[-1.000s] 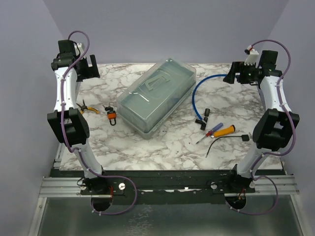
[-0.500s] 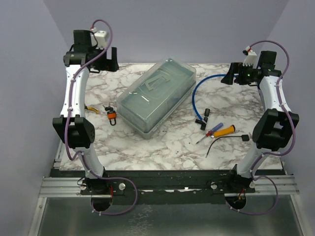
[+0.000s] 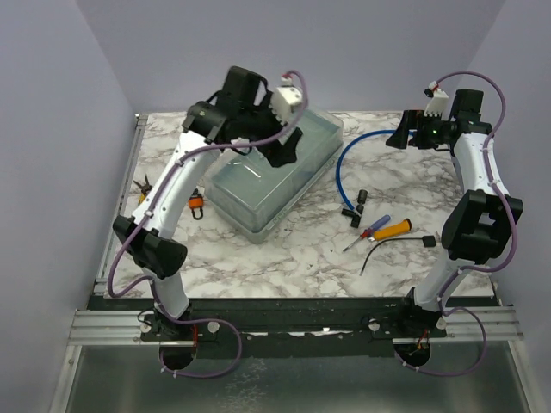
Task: Lock with the key
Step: Move the distractor to the center of the board.
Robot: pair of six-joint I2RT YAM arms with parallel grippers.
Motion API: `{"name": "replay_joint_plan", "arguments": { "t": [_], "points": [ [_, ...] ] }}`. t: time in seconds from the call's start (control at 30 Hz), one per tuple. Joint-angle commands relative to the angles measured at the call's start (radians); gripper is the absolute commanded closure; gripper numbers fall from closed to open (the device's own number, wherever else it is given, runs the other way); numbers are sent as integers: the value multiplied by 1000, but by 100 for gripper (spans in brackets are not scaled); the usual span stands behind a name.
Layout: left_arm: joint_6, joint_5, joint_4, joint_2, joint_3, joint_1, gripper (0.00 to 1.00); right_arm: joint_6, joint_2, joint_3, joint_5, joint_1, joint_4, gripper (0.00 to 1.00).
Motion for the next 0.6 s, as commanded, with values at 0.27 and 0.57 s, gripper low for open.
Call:
{"name": "replay_joint_plan", "arguments": {
  "t": [0.27, 0.57],
  "points": [
    [112, 12, -215, 37, -169, -411, 1, -22, -27, -24, -10, -1, -46, 0],
    [19, -134, -158, 80, -377, -474, 1, -21, -42, -52, 16, -2, -30, 0]
  ]
}}
